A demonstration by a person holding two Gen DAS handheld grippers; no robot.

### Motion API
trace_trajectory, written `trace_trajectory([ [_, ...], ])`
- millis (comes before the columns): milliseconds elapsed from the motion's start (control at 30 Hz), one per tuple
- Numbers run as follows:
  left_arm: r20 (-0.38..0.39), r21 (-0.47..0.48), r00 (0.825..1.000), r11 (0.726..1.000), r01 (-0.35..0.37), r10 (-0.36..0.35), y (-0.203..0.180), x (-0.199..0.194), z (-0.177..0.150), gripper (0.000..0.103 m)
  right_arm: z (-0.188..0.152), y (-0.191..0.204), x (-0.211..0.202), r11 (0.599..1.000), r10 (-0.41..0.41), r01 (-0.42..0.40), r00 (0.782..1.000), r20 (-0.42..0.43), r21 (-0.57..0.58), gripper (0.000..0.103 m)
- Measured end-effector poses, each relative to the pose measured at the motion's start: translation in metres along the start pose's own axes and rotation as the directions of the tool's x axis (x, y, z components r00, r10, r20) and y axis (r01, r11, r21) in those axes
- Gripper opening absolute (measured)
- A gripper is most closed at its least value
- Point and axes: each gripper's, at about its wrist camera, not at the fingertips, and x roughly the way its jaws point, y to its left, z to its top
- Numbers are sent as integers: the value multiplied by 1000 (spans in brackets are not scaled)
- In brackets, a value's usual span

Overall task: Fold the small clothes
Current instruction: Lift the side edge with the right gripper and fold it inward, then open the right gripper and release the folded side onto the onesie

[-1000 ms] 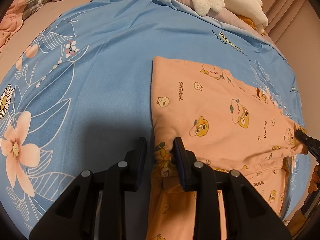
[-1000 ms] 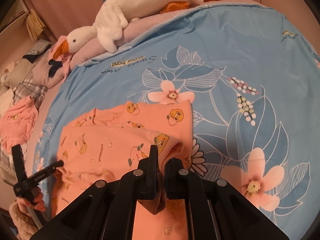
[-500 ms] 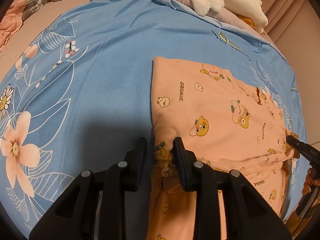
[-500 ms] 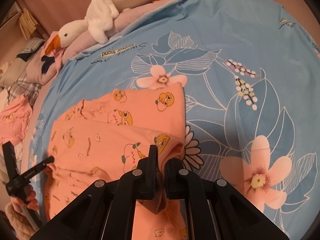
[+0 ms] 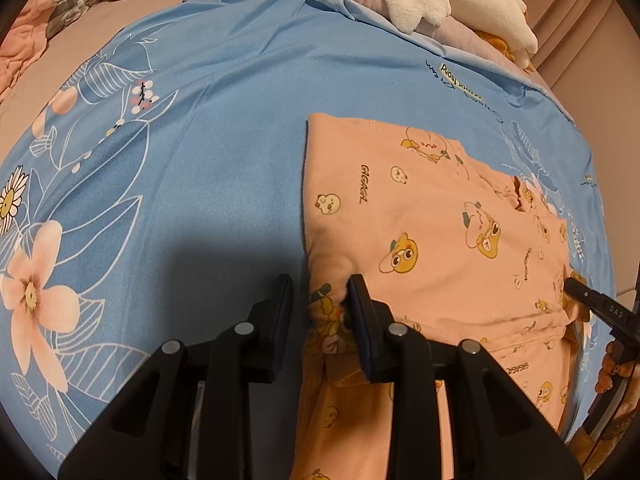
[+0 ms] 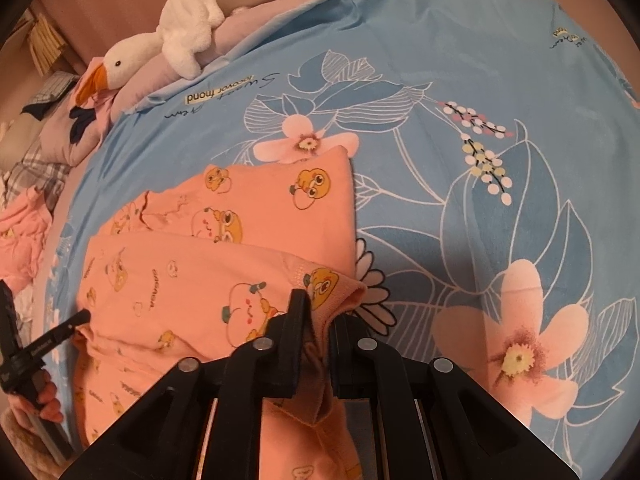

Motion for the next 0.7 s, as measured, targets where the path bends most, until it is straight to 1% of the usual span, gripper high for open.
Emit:
trace_trajectory([
  [133,-6,-14,1000,1000,-16,15,0,-9,1,34,1,-1,-6,1000,-14,14,1000,7,7,8],
  [167,1,-10,1000,1000,-17,17,-1,-13,1,32,1,-1,-12,1000,-24,24,1000,18,3,16],
  [200,13,-1,1000,1000,-13,13,-4,-20,0,32,2,-1,-16,999,-39,39,999,31,-2,22],
  [233,26,7,1000,1000,-3,2,-6,-26,-1,32,2,-1,-21,998,-59,60,997,47,-9,35],
  [267,39,14,999,1000,12,-13,-9,-33,-2,32,2,0,-27,996,-81,83,994,71,-19,41],
  [300,54,24,998,999,33,-35,-14,-40,-3,33,2,2,-37,995,-91,95,990,104,-31,41],
  [333,63,30,997,998,52,-53,-18,-45,-4,34,2,3,-41,995,-86,90,990,115,-34,41],
  [400,70,40,993,994,97,-100,-26,-50,-6,37,0,8,-50,998,-35,42,990,134,-44,41],
  [467,55,64,988,988,139,-142,-36,-48,-11,37,-1,14,-49,998,6,2,992,128,-62,41],
  [500,47,79,989,987,139,-143,-41,-44,-12,37,-5,19,-46,997,32,-22,993,117,-78,41],
  [567,31,102,993,988,113,-117,-48,-36,-17,36,-10,27,-37,994,47,-38,995,91,-98,41],
  [633,9,113,996,989,91,-93,-51,-25,-20,36,-15,34,-25,994,29,-22,997,65,-108,41],
  [700,-16,127,999,991,31,-29,-49,-15,-24,35,-20,34,-16,994,2,2,999,44,-105,41],
])
